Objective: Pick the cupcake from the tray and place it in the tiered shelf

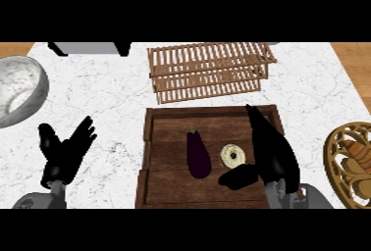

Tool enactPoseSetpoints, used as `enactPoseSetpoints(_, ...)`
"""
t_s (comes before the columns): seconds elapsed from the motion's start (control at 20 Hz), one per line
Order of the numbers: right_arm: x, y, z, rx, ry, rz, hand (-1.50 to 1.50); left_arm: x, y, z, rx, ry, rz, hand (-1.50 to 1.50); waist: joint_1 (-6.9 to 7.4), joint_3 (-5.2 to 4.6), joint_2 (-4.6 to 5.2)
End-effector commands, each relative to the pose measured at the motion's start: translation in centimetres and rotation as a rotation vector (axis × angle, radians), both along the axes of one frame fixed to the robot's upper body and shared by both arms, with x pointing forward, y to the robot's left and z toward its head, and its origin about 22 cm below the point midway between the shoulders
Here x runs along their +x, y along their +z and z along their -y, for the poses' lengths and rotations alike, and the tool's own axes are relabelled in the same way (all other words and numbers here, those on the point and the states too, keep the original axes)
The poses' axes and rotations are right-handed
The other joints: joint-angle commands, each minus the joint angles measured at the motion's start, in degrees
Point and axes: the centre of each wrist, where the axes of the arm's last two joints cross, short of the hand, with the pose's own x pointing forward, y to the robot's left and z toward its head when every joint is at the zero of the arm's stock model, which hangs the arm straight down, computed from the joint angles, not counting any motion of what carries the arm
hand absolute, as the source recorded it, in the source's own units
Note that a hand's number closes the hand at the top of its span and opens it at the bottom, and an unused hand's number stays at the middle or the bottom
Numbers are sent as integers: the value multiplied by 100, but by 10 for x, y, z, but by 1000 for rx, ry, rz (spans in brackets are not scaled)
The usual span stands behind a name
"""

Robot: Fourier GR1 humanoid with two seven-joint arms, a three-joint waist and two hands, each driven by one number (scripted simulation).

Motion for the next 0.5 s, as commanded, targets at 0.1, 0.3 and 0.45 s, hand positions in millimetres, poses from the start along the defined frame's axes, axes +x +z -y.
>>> enactPoseSetpoints(0.1,4,-11,-19,-44,-115,-81,-150,17,9,-7,-7,9,0,0,-15,-3,14)
enactPoseSetpoints(0.3,2,-28,-16,-55,-134,-100,-150,-2,7,12,7,8,-8,0,10,2,1)
enactPoseSetpoints(0.45,-11,-46,-9,-89,-156,-117,-150,-27,-7,3,-12,-5,-27,0,16,1,-6)
